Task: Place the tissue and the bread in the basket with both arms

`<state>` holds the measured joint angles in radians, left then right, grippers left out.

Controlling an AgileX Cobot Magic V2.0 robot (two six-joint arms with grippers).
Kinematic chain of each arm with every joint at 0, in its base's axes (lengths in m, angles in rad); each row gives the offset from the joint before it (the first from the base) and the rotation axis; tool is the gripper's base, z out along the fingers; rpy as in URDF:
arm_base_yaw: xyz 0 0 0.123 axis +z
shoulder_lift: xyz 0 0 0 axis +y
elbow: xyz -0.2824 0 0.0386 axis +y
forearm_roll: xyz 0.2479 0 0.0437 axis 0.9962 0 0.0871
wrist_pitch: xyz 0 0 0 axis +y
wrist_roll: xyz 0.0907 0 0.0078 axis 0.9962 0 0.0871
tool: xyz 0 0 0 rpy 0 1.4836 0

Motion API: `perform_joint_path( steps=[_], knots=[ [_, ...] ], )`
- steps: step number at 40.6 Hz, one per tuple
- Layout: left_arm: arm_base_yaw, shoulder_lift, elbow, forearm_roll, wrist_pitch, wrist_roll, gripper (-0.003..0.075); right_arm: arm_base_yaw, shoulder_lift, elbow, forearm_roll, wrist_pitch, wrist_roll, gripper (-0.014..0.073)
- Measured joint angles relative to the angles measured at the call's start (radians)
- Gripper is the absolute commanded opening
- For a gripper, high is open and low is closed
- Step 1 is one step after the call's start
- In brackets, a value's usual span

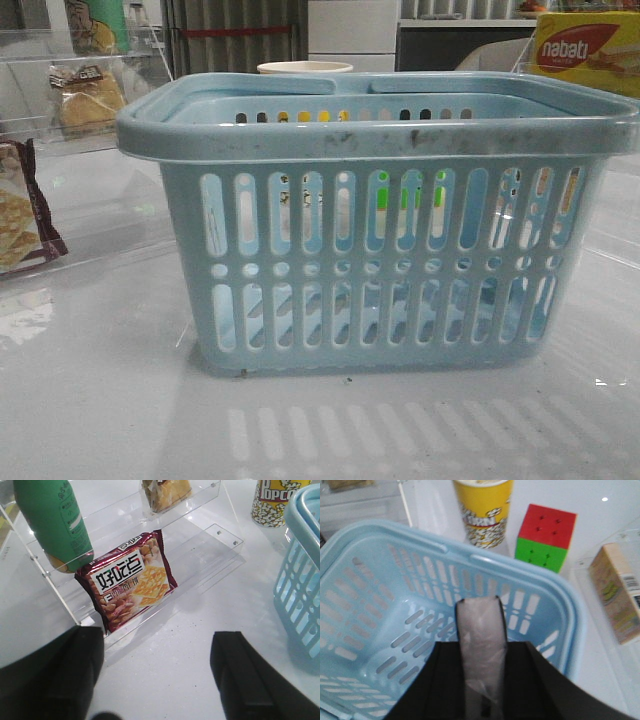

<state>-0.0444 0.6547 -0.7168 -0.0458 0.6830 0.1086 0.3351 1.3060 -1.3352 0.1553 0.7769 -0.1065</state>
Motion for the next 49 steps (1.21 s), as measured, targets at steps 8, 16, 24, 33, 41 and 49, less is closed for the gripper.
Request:
perform_joint_path(
  steps=[8,16,24,33,41,49],
  knots=[
    [0.0,0.0,0.0,0.0,-0.001,0.0,0.0505,0.042,0.129,0.021,0.004,-0.055,0.0,0.0428],
    [0.0,0.0,0.0,0.0,-0.002,0.0,0.0505,0.042,0.21,0.025,0.003,-0.104,0.0,0.056],
    [0.0,0.0,0.0,0.0,-0.002,0.0,0.0505,0.042,0.149,0.031,0.001,-0.109,-0.031,0.056],
    [0.0,0.0,0.0,0.0,-0.002,0.0,0.0505,0.042,-0.08,0.161,-0.009,-0.109,-0.084,0.056],
    [0.0,0.0,0.0,0.0,-0.002,0.0,0.0505,0.042,-0.304,0.328,-0.019,-0.104,-0.094,0.056],
    [0.0,0.0,0.0,0.0,-0.002,0.0,0.0505,0.042,-0.512,0.481,-0.019,-0.087,-0.095,0.056]
  ],
)
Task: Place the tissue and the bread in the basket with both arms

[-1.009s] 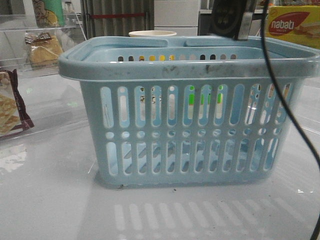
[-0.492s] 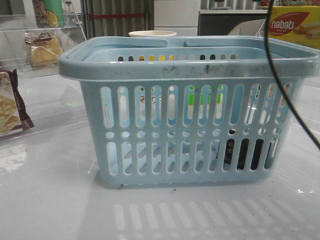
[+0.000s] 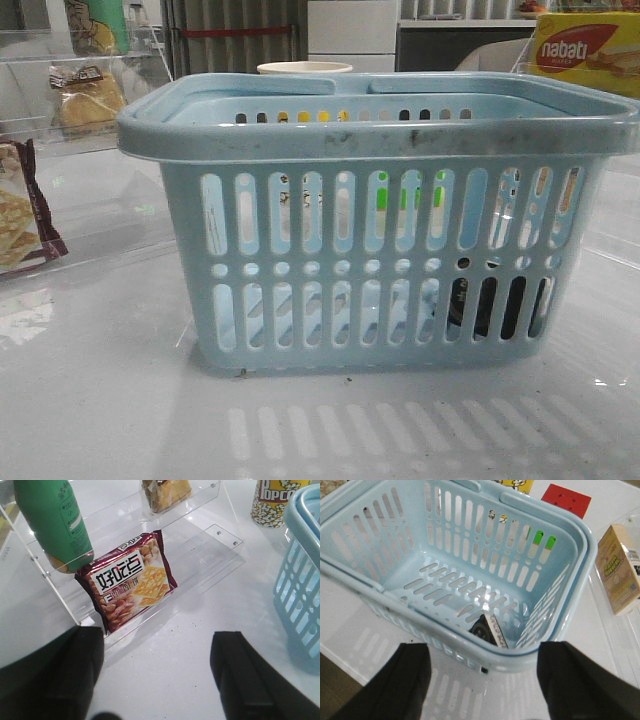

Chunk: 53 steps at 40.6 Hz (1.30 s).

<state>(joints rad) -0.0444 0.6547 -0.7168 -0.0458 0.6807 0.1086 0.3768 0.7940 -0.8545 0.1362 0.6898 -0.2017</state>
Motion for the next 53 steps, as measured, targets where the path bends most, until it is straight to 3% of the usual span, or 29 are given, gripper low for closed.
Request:
perform_joint_path(
  steps=[14,20,25,53],
  knots=[
    [0.0,0.005,0.0,-0.022,-0.011,0.0,0.0505,0.0,-0.176,0.085,-0.002,0.069,-0.002,0.056],
    [0.0,0.069,-0.013,-0.037,-0.039,0.0,0.0585,0.0,-0.178,0.087,-0.002,0.084,-0.002,0.056],
    [0.0,0.173,-0.061,-0.041,-0.046,0.0,0.0656,0.0,-0.178,0.087,-0.002,0.088,-0.002,0.056],
    [-0.056,0.891,-0.495,-0.043,-0.238,0.0,0.0656,0.0,-0.178,0.087,-0.002,0.088,-0.002,0.056]
  ],
)
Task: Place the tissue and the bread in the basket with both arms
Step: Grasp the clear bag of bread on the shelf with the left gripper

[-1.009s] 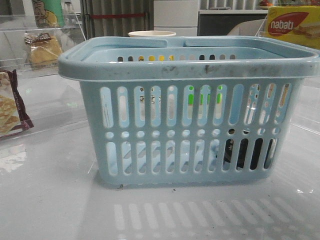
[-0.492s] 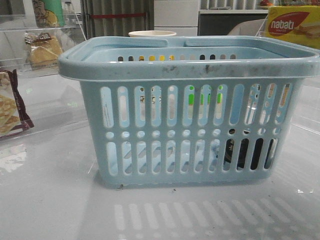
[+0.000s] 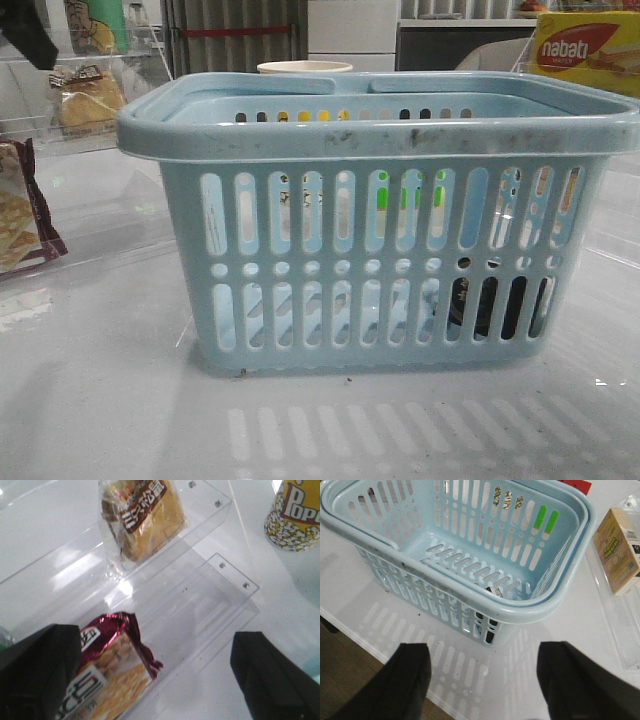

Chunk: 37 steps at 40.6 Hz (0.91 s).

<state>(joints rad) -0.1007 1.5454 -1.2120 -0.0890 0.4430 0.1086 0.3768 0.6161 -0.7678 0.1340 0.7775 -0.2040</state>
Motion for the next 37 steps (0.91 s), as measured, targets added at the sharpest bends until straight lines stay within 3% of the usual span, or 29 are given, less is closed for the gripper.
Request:
perform_joint_path(
  steps=[18,28,37],
  knots=[
    [0.0,0.324,-0.275,0.089,-0.083,0.002,0.0654,0.0,0.0,0.0,0.0,0.001,0.0,0.056],
    [0.014,0.404,-0.324,0.098,-0.125,0.002,0.0645,0.0,0.0,0.0,0.0,0.001,0.0,0.056],
    [0.015,0.417,-0.324,0.097,-0.19,0.004,0.044,0.0,0.0,0.0,0.0,0.001,0.0,0.056]
  ],
)
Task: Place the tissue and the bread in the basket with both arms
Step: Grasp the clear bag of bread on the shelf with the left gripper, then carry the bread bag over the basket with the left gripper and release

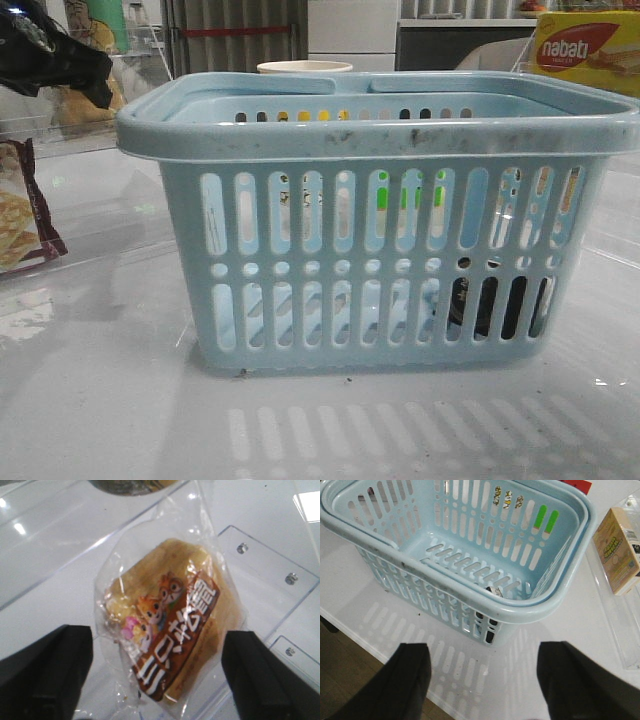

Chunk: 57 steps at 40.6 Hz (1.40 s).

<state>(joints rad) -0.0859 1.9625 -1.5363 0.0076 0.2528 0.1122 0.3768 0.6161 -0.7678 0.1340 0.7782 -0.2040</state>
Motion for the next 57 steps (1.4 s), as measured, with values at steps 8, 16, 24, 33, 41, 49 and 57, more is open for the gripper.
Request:
perform_joint_path(
  steps=[8,16,24,33,41,49,57],
  knots=[
    [0.0,0.0,0.0,0.0,0.0,0.0,0.0282,0.0,0.0,0.0,0.0,0.0,0.0,0.056],
    [0.0,0.0,-0.002,0.0,0.01,0.0,0.0185,0.0,0.0,0.0,0.0,0.0,0.0,0.056],
    [0.0,-0.014,-0.002,-0.008,0.035,0.0,0.0118,0.0,0.0,0.0,0.0,0.0,0.0,0.056],
    [0.0,-0.137,-0.002,-0.008,0.083,0.0,0.0091,0.0,0.0,0.0,0.0,0.0,0.0,0.056],
    [-0.005,-0.3,-0.002,-0.018,0.188,0.0,0.0091,0.0,0.0,0.0,0.0,0.0,0.0,0.056],
    [-0.077,-0.438,-0.002,-0.044,0.351,0.0,0.0091,0.0,0.0,0.0,0.0,0.0,0.0,0.056],
    [-0.271,-0.489,-0.002,-0.046,0.438,0.024,0.0091,0.0,0.0,0.0,0.0,0.0,0.0,0.056]
  ],
)
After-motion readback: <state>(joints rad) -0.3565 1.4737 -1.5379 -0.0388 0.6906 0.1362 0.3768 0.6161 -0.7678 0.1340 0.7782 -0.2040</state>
